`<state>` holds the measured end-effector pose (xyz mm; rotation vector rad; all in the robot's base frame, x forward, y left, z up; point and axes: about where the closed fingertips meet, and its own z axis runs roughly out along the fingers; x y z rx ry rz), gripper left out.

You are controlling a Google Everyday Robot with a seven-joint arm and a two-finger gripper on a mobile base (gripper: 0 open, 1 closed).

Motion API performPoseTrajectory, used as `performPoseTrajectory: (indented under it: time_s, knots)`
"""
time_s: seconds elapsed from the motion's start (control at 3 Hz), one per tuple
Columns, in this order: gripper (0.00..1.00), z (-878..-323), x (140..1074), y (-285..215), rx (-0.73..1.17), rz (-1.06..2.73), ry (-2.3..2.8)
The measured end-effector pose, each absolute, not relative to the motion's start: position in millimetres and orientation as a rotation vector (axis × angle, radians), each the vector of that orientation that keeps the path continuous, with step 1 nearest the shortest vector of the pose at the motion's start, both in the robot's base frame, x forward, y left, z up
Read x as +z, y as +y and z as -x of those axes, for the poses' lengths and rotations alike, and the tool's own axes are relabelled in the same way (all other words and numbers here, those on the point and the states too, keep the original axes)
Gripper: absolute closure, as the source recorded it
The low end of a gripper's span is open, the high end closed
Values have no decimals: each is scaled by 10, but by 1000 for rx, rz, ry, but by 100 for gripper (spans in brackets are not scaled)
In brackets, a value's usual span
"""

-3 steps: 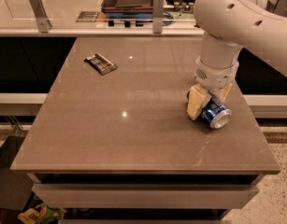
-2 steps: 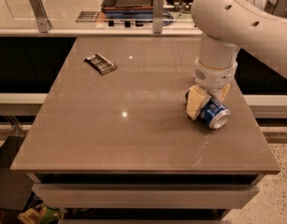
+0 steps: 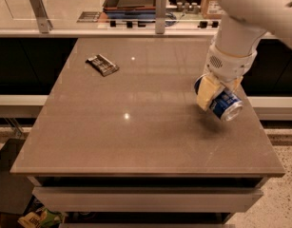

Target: Place pepsi can upright

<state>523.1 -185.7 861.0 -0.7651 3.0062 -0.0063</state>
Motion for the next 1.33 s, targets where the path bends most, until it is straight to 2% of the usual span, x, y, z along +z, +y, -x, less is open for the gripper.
performPoseTrajectory:
  time_s: [0.33,0.67,1.33]
  knots:
    - [100,-5305,8996,-2001,193,764,2852]
    - [100,-5291,9118,-2362,440,774,2669]
    - [100,-5083,9324,-2401,841,903,2184]
